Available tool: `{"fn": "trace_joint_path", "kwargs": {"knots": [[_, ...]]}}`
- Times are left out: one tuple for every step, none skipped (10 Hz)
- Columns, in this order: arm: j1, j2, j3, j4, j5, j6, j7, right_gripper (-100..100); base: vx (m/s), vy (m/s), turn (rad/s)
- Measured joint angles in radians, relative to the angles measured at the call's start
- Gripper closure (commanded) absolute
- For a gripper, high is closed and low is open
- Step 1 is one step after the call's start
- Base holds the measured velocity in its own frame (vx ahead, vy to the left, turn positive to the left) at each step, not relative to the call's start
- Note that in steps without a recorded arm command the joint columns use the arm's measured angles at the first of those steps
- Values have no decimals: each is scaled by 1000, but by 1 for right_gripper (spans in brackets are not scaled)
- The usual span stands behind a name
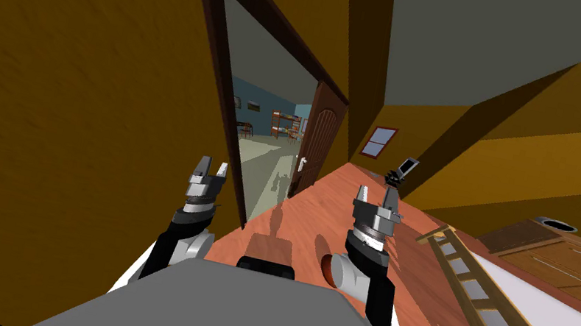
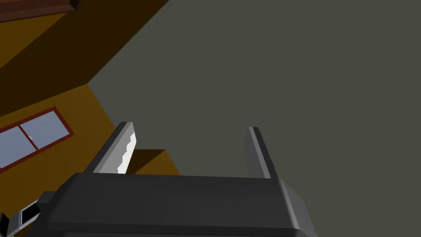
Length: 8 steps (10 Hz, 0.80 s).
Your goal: Push the door open
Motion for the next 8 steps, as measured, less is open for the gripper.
{"fn": "trace_joint_path", "kwargs": {"knots": [[-14,-11,11,22,8,-4,-10,-100,156,-13,-128],[-24,-18,34,44,23,-12,-22,-100,183,2,-104],[-45,-33,42,69,30,-14,-39,-100,179,41,-75],[-54,-45,52,84,37,-16,-57,-100,190,25,-69],[-60,-50,74,105,50,-25,-69,-100,168,2,-92],[-73,-58,87,120,59,-27,-82,-100,132,-7,-58],[-88,-68,90,141,63,-29,-97,-100,124,-22,-65],[-104,-72,107,166,75,-34,-108,-100,149,-30,-115]]}}
